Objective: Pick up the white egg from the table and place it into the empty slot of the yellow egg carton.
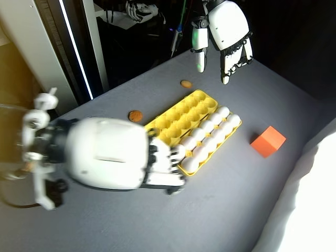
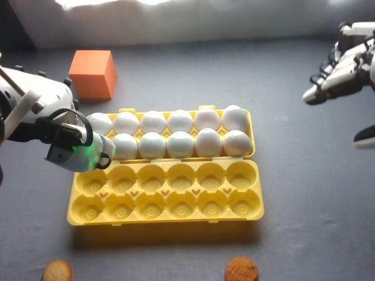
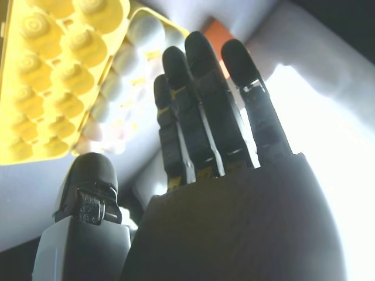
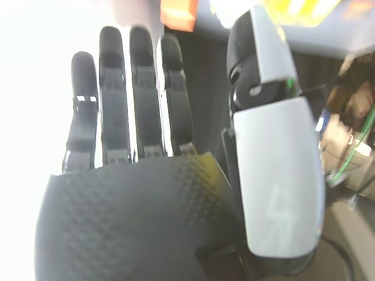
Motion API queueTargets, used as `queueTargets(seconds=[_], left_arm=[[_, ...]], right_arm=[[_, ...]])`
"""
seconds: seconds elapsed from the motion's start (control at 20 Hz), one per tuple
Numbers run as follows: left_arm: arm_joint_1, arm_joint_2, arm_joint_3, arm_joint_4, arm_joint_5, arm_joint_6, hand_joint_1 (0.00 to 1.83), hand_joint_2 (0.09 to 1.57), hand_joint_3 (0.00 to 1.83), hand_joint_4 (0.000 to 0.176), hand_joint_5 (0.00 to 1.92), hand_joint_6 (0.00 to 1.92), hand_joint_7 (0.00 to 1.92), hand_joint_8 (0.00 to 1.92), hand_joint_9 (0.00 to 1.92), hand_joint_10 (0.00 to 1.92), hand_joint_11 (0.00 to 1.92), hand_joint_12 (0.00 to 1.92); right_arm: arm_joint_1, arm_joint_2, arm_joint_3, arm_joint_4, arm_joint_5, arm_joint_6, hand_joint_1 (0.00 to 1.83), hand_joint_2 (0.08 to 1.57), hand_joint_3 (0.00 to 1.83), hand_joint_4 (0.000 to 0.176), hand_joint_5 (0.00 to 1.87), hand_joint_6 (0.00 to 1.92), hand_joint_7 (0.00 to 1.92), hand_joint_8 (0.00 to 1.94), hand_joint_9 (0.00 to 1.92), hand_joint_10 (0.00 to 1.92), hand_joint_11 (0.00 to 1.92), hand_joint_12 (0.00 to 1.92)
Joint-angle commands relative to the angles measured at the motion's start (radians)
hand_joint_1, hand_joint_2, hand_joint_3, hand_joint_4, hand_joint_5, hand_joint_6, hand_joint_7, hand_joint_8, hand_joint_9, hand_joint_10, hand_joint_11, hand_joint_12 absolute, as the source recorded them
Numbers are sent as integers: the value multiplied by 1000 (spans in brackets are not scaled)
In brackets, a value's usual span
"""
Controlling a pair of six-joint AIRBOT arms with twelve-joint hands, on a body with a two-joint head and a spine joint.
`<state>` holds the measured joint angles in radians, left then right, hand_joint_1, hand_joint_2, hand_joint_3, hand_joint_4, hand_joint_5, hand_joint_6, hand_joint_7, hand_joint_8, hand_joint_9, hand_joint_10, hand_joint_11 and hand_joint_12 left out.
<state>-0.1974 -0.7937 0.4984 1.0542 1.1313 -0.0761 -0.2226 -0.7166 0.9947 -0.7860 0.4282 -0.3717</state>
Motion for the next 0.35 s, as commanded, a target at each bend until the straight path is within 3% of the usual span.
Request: queueTargets(seconds=[0.0,0.3], left_arm=[[-11,12,-2,81,4,4,0,1335,0,0,545,2,730,2,713,3,182,1208],[-12,12,-2,81,3,3,0,1337,0,0,528,0,723,1,707,1,181,1199]], right_arm=[[4,20,-15,17,93,1,833,1113,8,0,596,21,647,17,571,103,15,1353],[-9,43,-49,1,71,1,878,1121,2,0,668,34,713,27,624,146,47,1369]])
